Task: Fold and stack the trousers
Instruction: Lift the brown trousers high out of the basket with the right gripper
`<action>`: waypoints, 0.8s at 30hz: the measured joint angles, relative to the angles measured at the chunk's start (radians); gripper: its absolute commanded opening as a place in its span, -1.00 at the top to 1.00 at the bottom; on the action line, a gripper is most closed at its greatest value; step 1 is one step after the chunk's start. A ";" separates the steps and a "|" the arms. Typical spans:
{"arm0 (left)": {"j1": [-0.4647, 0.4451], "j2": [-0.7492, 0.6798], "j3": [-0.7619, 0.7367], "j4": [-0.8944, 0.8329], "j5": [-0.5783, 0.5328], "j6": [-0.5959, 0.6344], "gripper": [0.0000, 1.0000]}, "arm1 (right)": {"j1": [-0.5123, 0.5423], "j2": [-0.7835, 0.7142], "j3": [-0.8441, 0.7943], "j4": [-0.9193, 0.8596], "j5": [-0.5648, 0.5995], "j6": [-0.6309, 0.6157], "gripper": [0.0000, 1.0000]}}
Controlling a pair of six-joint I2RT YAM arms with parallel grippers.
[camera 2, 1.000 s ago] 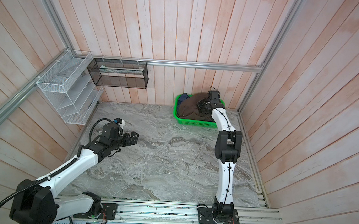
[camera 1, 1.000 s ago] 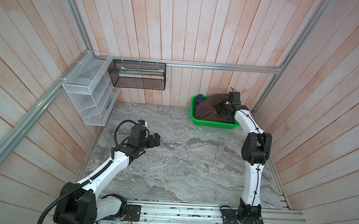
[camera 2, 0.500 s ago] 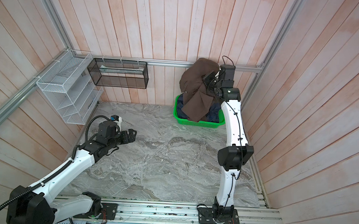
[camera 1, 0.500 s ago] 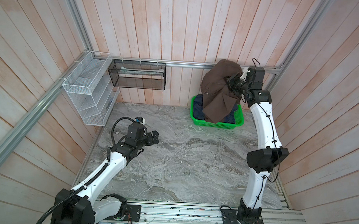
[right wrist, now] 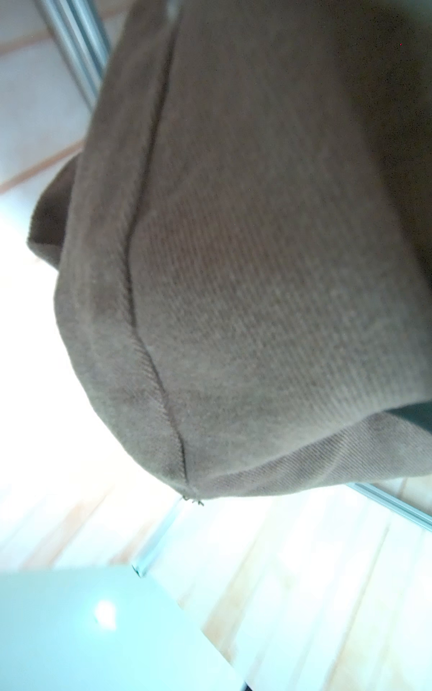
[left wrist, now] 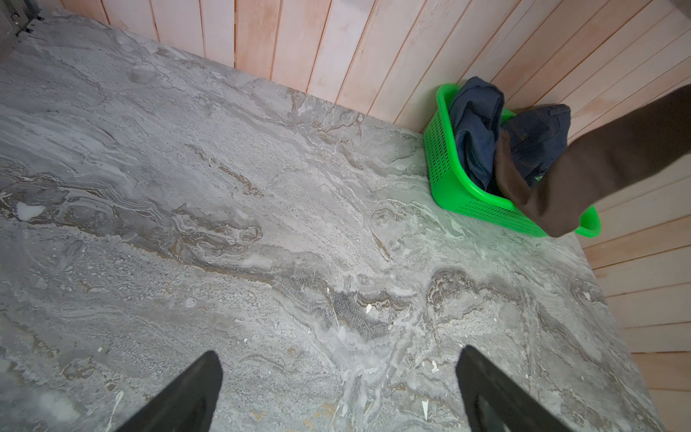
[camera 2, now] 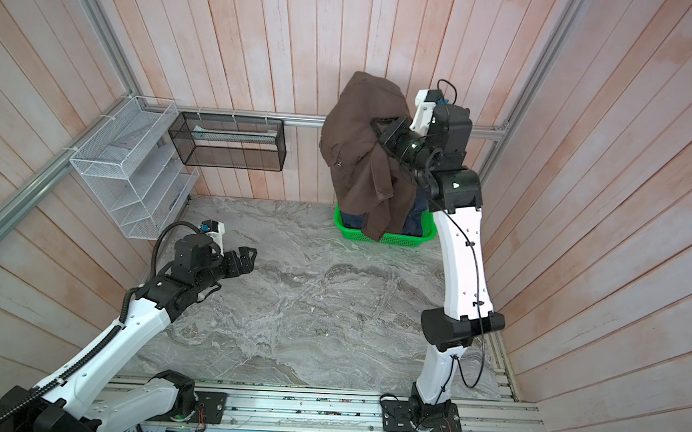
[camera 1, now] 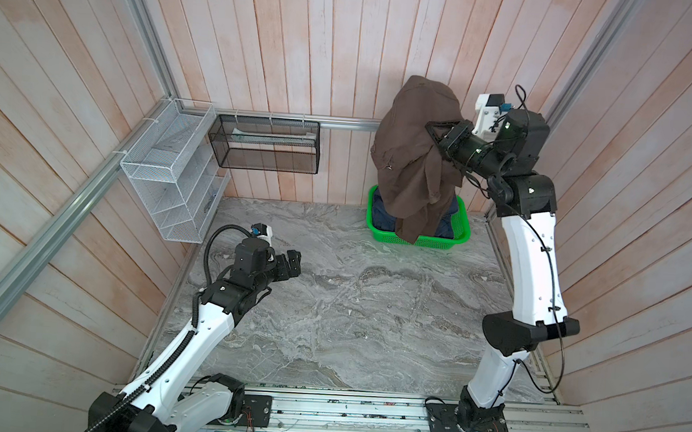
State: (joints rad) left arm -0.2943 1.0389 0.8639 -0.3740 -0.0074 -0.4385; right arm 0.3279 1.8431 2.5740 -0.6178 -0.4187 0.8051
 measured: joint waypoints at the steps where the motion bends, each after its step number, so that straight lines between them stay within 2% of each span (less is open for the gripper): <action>1: 0.005 -0.009 0.000 -0.003 0.000 -0.001 -0.99 | 0.025 -0.026 0.001 0.007 -0.020 -0.015 1.00; 7: 0.049 -0.067 0.000 -0.017 0.001 -0.008 -1.00 | 0.156 -0.141 0.002 0.018 -0.121 -0.102 1.00; 12: 0.079 -0.106 0.000 -0.023 0.001 -0.018 -1.00 | 0.242 -0.195 0.002 0.034 -0.212 -0.127 1.00; 19: 0.080 -0.138 -0.002 -0.021 0.011 -0.047 -1.00 | 0.248 -0.252 -0.004 0.145 -0.321 -0.086 1.00; 24: 0.080 -0.159 -0.011 -0.023 0.013 -0.063 -0.99 | 0.200 -0.266 -0.003 0.315 -0.416 0.044 1.00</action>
State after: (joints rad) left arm -0.2138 0.8795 0.8532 -0.3969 0.0051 -0.5018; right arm 0.5274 1.5768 2.5713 -0.3031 -0.8345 0.8490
